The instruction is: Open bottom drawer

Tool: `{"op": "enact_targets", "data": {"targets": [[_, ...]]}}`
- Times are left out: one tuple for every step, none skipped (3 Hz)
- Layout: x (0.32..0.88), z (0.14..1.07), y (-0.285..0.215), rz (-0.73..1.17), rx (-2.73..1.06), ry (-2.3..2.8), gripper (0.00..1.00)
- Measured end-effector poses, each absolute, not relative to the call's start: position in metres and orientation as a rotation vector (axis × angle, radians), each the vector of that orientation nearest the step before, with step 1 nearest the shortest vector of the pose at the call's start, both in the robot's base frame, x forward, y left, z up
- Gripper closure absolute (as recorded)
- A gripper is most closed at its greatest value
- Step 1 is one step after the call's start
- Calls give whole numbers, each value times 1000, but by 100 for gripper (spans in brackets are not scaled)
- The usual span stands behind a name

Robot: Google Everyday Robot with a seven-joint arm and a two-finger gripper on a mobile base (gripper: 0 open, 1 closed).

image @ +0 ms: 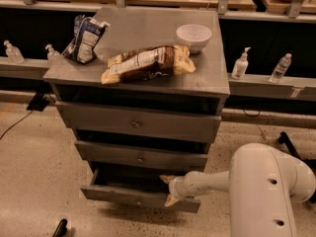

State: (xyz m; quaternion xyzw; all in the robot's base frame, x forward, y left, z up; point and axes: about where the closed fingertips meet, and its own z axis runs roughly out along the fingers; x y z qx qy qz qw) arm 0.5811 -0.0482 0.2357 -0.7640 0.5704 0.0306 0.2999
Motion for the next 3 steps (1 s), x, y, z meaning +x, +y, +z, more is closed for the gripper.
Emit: {"op": "enact_targets", "data": {"targets": [[574, 209, -49, 141, -2041, 1573, 37], [561, 186, -54, 197, -2042, 1631, 38], [546, 171, -57, 262, -2027, 1671, 39]]}}
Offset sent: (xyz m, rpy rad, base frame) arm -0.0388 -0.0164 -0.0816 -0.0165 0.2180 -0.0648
